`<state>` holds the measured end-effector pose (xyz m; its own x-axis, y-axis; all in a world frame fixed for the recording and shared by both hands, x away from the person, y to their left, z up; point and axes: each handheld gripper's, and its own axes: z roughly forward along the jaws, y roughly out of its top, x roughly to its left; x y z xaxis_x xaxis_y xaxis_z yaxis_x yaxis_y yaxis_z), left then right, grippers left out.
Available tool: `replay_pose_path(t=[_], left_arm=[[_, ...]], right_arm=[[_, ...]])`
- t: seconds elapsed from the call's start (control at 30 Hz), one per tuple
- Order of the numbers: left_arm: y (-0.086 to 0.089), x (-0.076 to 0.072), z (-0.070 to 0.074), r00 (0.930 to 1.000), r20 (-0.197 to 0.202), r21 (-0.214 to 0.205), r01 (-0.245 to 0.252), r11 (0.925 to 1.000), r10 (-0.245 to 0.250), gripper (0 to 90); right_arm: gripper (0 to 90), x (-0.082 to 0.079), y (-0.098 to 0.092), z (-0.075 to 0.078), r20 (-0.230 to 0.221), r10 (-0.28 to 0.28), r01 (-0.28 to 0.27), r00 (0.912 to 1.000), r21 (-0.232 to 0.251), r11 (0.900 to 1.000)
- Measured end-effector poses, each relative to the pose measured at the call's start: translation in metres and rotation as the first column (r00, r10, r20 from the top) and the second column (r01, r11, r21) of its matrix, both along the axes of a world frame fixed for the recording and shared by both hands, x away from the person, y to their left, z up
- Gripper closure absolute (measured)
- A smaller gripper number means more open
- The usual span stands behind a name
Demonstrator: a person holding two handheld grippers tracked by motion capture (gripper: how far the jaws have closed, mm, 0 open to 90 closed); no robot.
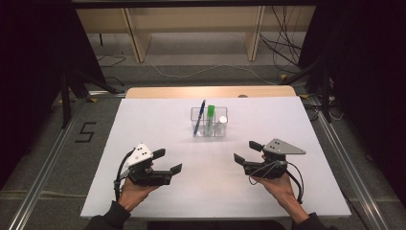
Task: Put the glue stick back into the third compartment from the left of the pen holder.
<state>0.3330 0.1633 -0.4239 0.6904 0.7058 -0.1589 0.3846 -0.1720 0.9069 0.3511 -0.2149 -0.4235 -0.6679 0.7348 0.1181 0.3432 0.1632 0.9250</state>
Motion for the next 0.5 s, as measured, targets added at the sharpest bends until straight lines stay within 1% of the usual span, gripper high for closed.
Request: replay_pose_path(t=[0.07, 0.2, 0.33, 0.4, 0.47, 0.5], left_arm=[[0.000, 0.000, 0.000, 1.0000, 0.001, 0.003, 0.006, 1.0000, -0.006, 15.8], [0.000, -0.001, 0.000, 1.0000, -0.001, -0.004, 0.004, 1.0000, -0.004, 15.8], [0.000, -0.001, 0.000, 1.0000, -0.004, -0.012, 0.005, 0.9999, -0.006, 15.8], [0.000, -0.001, 0.000, 0.9998, -0.010, -0.008, 0.014, 0.9999, -0.014, 15.8], [-0.002, -0.001, -0.001, 0.9998, -0.013, -0.013, 0.015, 0.9998, -0.015, 15.8], [-0.002, -0.002, -0.001, 0.9997, -0.014, -0.006, 0.017, 0.9998, -0.017, 15.8]], right_arm=[[23.8, -0.003, -0.002, -0.002, -0.001, -0.001, 0.001, 1.0000, -0.006, 1.0000], [23.8, -0.009, -0.005, -0.005, 0.000, 0.003, -0.003, 1.0000, -0.009, 1.0000], [23.8, -0.015, -0.011, -0.006, 0.005, -0.003, 0.003, 1.0000, -0.001, 1.0000], [23.8, -0.018, -0.013, -0.007, 0.006, -0.007, 0.007, 1.0000, -0.003, 1.0000], [23.8, -0.021, -0.015, -0.009, 0.005, -0.009, 0.009, 0.9999, -0.007, 0.9999], [23.8, -0.022, -0.015, -0.010, 0.001, -0.012, 0.012, 0.9999, -0.005, 0.9999]])
